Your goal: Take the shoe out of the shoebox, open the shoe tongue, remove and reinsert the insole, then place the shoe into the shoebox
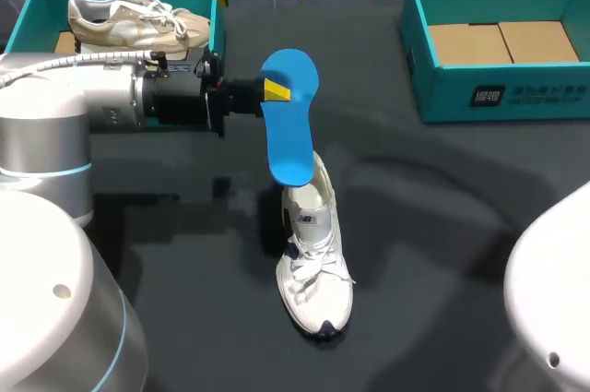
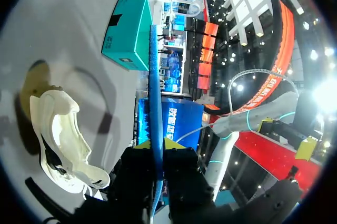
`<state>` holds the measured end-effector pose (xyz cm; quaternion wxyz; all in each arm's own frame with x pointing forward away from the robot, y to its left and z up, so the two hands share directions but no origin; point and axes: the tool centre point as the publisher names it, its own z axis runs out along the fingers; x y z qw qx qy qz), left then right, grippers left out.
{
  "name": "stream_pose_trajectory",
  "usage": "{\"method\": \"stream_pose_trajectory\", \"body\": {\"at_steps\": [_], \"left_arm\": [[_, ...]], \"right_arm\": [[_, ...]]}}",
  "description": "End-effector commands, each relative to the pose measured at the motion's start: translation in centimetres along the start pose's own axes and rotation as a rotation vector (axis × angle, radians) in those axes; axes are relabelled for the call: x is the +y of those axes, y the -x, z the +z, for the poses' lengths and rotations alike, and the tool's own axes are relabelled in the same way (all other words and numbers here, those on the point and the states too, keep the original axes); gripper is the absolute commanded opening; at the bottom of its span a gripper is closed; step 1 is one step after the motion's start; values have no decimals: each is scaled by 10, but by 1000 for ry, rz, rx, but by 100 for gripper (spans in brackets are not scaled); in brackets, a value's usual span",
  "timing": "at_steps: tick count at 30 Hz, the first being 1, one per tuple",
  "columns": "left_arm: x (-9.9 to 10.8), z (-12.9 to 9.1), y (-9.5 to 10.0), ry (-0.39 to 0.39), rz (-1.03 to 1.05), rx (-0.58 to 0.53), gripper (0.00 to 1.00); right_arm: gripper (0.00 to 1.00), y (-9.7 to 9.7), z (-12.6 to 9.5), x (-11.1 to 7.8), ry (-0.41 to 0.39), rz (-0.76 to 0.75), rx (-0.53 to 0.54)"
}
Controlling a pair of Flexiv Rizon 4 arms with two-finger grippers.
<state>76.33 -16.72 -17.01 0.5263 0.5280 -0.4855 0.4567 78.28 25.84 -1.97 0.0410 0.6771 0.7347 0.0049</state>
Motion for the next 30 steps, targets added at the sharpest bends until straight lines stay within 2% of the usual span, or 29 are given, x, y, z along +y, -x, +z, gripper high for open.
{"method": "stream_pose_trajectory", "body": {"at_steps": [1, 14, 19, 25, 30], "left_arm": [[0, 0, 1, 1, 0, 0, 0], [0, 0, 1, 1, 0, 0, 0], [0, 0, 1, 1, 0, 0, 0], [0, 0, 1, 1, 0, 0, 0], [0, 0, 1, 1, 0, 0, 0]], "right_arm": [[100, 17, -1, -3, 28, 3, 152], [100, 48, 8, -25, 47, 95, 329], [100, 64, 19, -33, 59, 123, 425], [100, 79, 32, -35, 61, 139, 543], [100, 86, 33, -35, 54, 177, 595]]}}
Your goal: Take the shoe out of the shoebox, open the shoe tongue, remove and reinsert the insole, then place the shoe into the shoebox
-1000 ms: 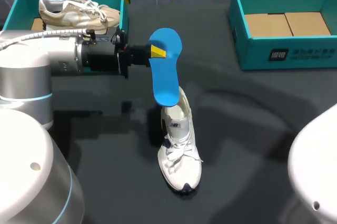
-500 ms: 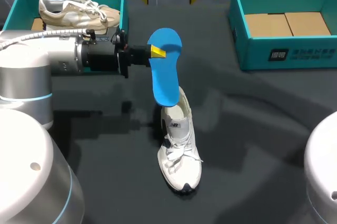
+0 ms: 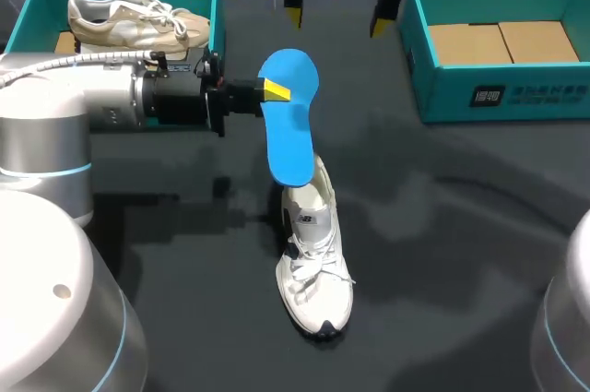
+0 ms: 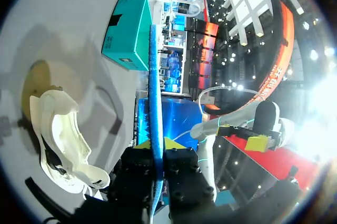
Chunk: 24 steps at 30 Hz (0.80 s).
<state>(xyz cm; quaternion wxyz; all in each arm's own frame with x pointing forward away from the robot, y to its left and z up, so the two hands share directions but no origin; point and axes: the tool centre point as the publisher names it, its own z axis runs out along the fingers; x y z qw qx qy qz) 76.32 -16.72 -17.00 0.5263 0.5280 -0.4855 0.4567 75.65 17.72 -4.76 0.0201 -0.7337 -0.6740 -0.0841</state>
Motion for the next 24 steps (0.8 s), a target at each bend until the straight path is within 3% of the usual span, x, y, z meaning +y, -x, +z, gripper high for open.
{"method": "stream_pose_trajectory", "body": {"at_steps": [1, 24], "left_arm": [[0, 0, 1, 1, 0, 0, 0], [0, 0, 1, 1, 0, 0, 0]], "right_arm": [[100, 11, 2, 2, -22, 27, 413], [100, 24, 23, 11, -10, 100, 679]]}}
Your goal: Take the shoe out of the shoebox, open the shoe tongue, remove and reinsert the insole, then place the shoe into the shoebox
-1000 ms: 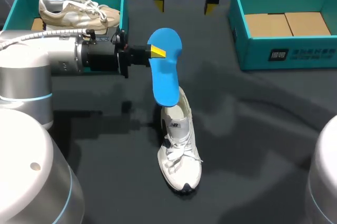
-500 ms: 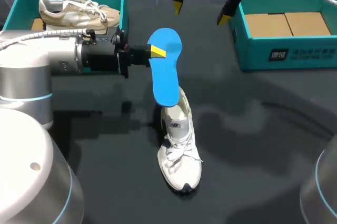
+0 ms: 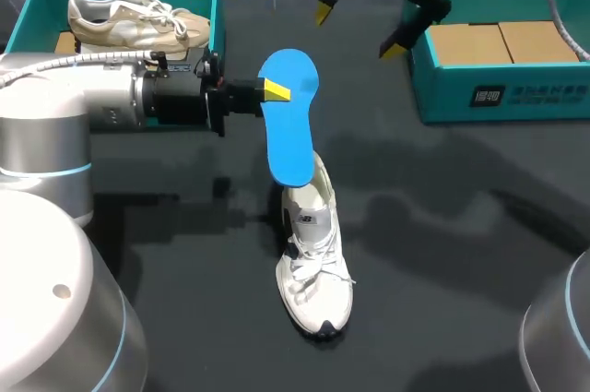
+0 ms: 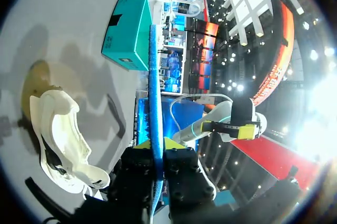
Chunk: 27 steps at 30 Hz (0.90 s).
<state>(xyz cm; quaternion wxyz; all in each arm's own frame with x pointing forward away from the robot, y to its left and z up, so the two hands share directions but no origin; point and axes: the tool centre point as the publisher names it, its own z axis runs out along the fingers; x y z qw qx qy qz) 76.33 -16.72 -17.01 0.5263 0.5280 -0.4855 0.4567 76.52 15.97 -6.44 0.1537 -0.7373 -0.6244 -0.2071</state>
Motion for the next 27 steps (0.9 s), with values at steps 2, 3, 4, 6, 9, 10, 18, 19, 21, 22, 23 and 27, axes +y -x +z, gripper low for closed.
{"method": "stream_pose_trajectory", "body": {"at_steps": [2, 3, 4, 6, 9, 10, 18, 19, 21, 22, 23, 27], "left_arm": [[0, 0, 1, 1, 0, 0, 0], [0, 0, 1, 1, 0, 0, 0], [0, 0, 1, 1, 0, 0, 0], [0, 0, 1, 1, 0, 0, 0], [0, 0, 1, 1, 0, 0, 0], [0, 0, 1, 1, 0, 0, 0], [0, 0, 1, 1, 0, 0, 0], [0, 0, 1, 1, 0, 0, 0], [0, 0, 1, 1, 0, 0, 0], [0, 0, 1, 1, 0, 0, 0], [0, 0, 1, 1, 0, 0, 0], [0, 0, 1, 1, 0, 0, 0]], "right_arm": [[100, 9, 8, 4, -6, -1, 334], [100, 12, 10, 4, -6, -2, 350], [100, 15, 11, 3, -4, 2, 366], [100, 20, 12, 3, 7, 3, 396], [100, 24, 12, 3, 24, -6, 443], [100, 26, 12, 3, 27, -5, 453], [100, 32, 15, 2, 23, 32, 532], [100, 33, 16, 1, 20, 41, 548], [100, 34, 18, -1, 21, 43, 562], [100, 34, 20, -2, 16, 50, 575], [100, 35, 21, -2, 12, 50, 586], [100, 35, 29, -2, -8, 48, 622]]}}
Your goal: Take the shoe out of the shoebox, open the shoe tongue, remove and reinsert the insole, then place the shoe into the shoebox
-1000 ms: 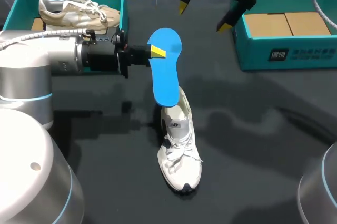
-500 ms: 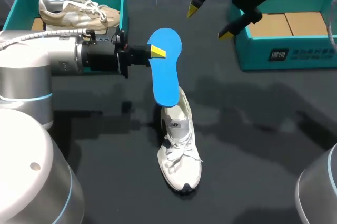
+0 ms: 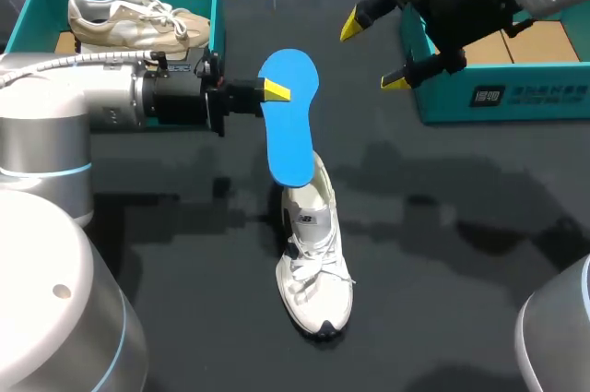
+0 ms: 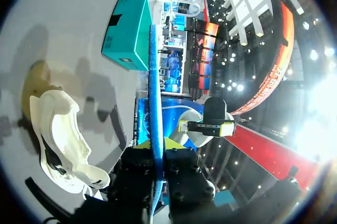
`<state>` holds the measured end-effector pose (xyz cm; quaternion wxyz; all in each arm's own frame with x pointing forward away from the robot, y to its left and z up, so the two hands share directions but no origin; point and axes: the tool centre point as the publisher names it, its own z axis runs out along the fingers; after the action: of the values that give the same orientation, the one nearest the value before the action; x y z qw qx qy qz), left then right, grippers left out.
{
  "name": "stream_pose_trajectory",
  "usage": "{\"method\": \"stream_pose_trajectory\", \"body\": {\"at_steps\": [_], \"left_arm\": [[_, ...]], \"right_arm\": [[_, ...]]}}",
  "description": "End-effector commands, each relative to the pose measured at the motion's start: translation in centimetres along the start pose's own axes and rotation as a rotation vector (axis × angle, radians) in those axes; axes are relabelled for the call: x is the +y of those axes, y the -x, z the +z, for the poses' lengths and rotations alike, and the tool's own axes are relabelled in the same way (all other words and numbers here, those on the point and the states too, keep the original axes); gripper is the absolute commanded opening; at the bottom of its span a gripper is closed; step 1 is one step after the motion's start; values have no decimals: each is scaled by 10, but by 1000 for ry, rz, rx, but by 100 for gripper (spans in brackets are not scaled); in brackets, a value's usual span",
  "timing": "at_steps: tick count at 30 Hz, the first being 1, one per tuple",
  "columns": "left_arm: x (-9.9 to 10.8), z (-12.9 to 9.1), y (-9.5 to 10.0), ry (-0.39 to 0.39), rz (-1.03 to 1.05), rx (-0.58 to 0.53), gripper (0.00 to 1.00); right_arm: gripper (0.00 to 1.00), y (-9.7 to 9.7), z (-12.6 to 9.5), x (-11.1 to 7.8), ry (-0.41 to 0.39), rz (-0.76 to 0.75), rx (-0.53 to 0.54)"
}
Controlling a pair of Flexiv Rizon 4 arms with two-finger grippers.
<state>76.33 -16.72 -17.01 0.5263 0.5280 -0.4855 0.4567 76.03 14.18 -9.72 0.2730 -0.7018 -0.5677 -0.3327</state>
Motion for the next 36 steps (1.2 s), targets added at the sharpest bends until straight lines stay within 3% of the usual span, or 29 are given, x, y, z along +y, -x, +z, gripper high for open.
{"method": "stream_pose_trajectory", "body": {"at_steps": [1, 13, 36], "left_arm": [[0, 0, 1, 1, 0, 0, 0], [0, 0, 1, 1, 0, 0, 0], [-2, -1, 0, 7, 22, 12, 0]], "right_arm": [[100, 6, 10, 1, -13, 1, 265], [100, 14, 24, 2, -31, -24, 389], [100, 19, 37, 4, -94, -122, 494]]}}
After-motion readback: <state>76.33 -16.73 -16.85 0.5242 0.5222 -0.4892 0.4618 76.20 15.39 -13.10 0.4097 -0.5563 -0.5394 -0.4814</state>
